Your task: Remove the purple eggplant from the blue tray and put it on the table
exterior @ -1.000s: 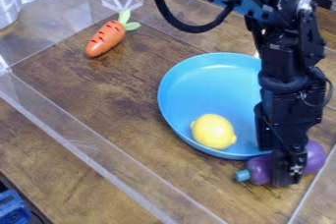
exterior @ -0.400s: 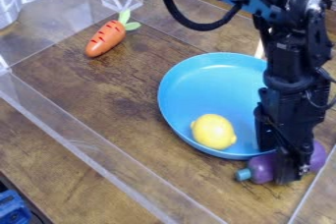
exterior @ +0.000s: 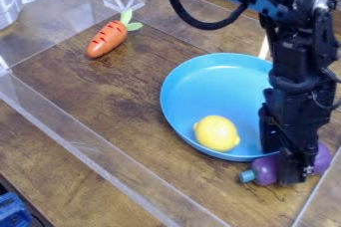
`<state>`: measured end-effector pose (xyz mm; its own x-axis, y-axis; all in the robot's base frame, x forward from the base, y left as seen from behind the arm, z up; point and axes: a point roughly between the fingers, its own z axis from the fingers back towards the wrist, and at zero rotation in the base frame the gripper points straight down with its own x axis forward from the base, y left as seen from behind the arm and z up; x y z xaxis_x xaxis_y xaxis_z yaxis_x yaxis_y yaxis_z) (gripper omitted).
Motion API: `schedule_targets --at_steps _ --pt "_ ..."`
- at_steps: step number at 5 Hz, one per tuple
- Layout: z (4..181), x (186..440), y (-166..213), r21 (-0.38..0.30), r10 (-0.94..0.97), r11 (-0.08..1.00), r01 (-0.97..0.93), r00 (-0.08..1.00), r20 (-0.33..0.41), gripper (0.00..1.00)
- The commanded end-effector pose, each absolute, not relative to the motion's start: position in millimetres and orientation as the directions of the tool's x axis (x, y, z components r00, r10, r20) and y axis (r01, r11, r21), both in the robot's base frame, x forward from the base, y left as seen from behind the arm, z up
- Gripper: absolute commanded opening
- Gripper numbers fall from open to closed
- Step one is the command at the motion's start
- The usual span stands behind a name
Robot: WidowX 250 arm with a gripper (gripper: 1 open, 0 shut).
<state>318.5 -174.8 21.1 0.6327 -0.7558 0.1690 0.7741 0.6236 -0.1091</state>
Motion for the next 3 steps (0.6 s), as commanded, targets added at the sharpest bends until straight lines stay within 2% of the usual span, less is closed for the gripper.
schedule_targets --at_steps 1,3 --pt "18.7 307 -173 -0.111 -0.791 0.583 0.805 0.594 0.148 0.00" --pt "30.4 308 -158 -0.106 -0.755 0.632 0.767 0.641 0.139 0.00"
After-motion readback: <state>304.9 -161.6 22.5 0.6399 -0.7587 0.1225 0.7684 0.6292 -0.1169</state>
